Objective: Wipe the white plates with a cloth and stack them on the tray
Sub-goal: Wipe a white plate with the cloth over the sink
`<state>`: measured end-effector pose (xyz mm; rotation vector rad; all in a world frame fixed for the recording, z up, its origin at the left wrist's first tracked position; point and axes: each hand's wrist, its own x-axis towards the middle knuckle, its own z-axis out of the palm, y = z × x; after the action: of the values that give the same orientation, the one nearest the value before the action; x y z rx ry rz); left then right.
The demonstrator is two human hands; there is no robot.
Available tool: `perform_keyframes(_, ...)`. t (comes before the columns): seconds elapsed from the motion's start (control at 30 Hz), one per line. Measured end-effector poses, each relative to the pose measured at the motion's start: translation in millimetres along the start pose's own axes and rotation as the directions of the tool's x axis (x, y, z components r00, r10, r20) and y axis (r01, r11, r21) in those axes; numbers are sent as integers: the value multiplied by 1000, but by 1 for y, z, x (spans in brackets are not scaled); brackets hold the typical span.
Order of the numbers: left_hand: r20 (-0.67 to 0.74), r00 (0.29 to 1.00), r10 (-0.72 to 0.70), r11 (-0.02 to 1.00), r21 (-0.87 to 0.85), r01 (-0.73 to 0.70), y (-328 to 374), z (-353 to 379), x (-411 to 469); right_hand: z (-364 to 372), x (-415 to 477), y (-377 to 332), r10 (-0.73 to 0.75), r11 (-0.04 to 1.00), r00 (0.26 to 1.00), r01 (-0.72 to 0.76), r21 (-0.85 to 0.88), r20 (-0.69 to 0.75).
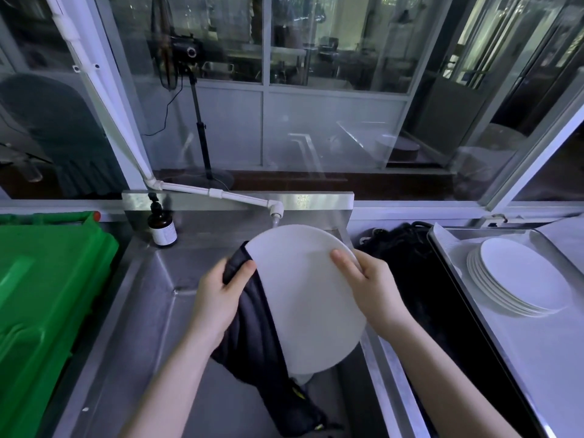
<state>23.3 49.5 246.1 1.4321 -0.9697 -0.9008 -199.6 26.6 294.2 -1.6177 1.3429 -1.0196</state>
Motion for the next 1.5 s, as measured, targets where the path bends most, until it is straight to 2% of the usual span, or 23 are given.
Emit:
perform_keyframes(0.13, 237, 954, 186, 926, 284, -251, 12, 0, 5, -2, 5, -14, -83, 952, 975, 138, -273, 206)
perform_keyframes(0.23, 301, 922, 242, 902, 280, -328, 17, 3, 2, -7, 4, -15, -136, 930, 967, 199, -310, 213)
perform_keyframes(0.3, 212, 956, 204, 959, 153, -239, 10, 2, -5, -10, 0, -11, -134, 964, 987, 151, -219, 90)
perform_keyframes(0.37, 121, 990, 77, 996, -46, -72, 1, 2, -13, -9, -6, -3, -50, 999, 995, 48, -16, -90)
perform_keyframes(0.4, 106, 994, 26, 996, -90, -16, -2, 2, -15, -8, -8, 1, 8, 997, 989, 3, 73, -148)
perform_keyframes(0.47, 94, 995, 15, 1000, -19, -13, -5, 0, -12, -5, -11, 6, 56, 993, 984, -38, 109, -167)
perform_keyframes(0.57, 174, 980, 98, 985, 123, -121, 5, -8, 1, -6, -8, 2, -13, 999, 999, 12, -36, -34)
perform_keyframes(0.67, 411, 890, 197, 900, 283, -330, 23, -2, 8, 1, -5, -7, -106, 958, 977, 150, -245, 184)
perform_keyframes(0.73, 511, 839, 188, 859, 329, -392, 30, 5, 9, 7, -7, -9, -122, 954, 961, 183, -238, 250)
perform_keyframes(0.77, 504, 843, 187, 862, 328, -387, 32, 5, 9, 6, -8, -9, -120, 960, 964, 173, -218, 237)
perform_keyframes(0.87, 314, 928, 202, 950, 169, -264, 22, -1, 7, -3, -7, -7, -92, 990, 994, 97, -98, 57)
perform_keyframes(0.93, 45, 998, 48, 997, -67, -45, 8, 5, -1, 3, -10, -5, -26, 995, 985, 42, 92, -169)
perform_keyframes(0.97, -99, 991, -89, 979, -193, 68, 2, 14, -8, 14, -11, -4, 31, 979, 958, 29, 202, -287)
perform_keyframes(1.0, -218, 953, -211, 943, -301, 140, -3, 24, -13, 27, -14, -3, 113, 953, 913, 13, 303, -392)
perform_keyframes(1.07, -317, 881, -350, 878, -440, 190, -8, 39, -19, 49, -20, 2, 257, 901, 840, -29, 434, -477)
perform_keyframes(1.1, -318, 873, -370, 864, -462, 197, -9, 39, -19, 54, -22, 5, 270, 889, 855, -46, 455, -442)
perform_keyframes(1.17, -333, 880, -338, 892, -413, 186, -8, 30, -15, 47, -23, 11, 203, 909, 937, -73, 410, -285)
perform_keyframes(1.27, -285, 942, -176, 954, -286, 92, -1, 10, -11, 10, -11, 8, 76, 940, 994, -45, 338, -78)
perform_keyframes(1.33, -179, 984, -17, 991, -136, -7, 5, 5, -10, -9, 6, -3, -10, 983, 1000, 5, 186, 22)
perform_keyframes(1.4, -24, 988, 150, 987, 60, -148, 13, 5, -5, -18, 21, -19, -68, 989, 983, 90, -119, 172)
perform_keyframes(1.43, 76, 970, 232, 961, 135, -241, 17, 6, -2, -18, 25, -24, -86, 960, 962, 150, -238, 259)
perform_keyframes(1.5, 260, 906, 333, 898, 206, -389, 23, 12, 0, -11, 25, -27, -126, 895, 923, 264, -360, 364)
